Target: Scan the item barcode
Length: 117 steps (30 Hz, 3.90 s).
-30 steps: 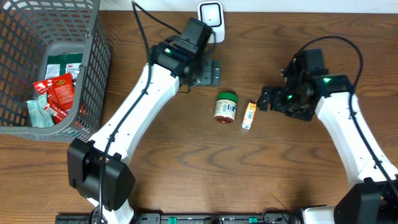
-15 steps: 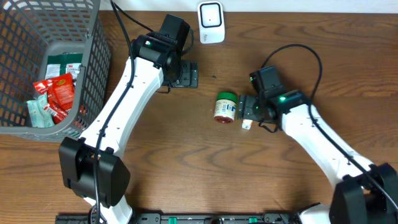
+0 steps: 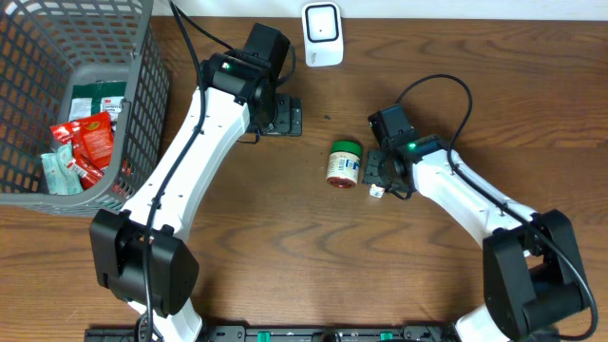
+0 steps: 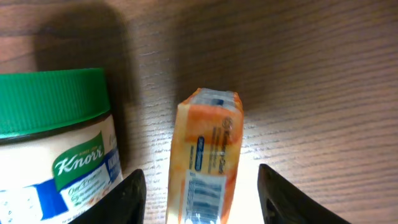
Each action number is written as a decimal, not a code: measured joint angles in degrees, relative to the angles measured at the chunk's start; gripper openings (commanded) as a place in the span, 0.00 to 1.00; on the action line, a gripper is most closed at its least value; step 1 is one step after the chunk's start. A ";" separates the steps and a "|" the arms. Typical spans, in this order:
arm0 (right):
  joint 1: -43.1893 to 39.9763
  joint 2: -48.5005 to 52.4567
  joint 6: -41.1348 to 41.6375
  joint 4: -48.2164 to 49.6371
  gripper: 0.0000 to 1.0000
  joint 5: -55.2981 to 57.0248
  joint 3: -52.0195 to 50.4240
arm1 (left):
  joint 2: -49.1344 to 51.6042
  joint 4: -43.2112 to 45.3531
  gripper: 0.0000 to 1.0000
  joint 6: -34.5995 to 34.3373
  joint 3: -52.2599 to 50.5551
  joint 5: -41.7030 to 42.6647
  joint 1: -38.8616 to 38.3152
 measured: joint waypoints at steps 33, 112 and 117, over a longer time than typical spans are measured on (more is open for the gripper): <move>-28.79 0.59 -39.23 -10.14 0.18 -0.04 9.90 | 0.00 0.00 0.93 0.02 0.00 0.00 0.00; -8.52 -1.25 -23.17 -9.05 0.57 0.26 7.06 | 0.00 0.00 0.93 0.02 0.00 0.00 0.00; -8.61 -1.22 -24.09 -2.69 0.57 1.81 1.57 | 0.00 0.02 0.94 0.02 0.00 0.00 0.00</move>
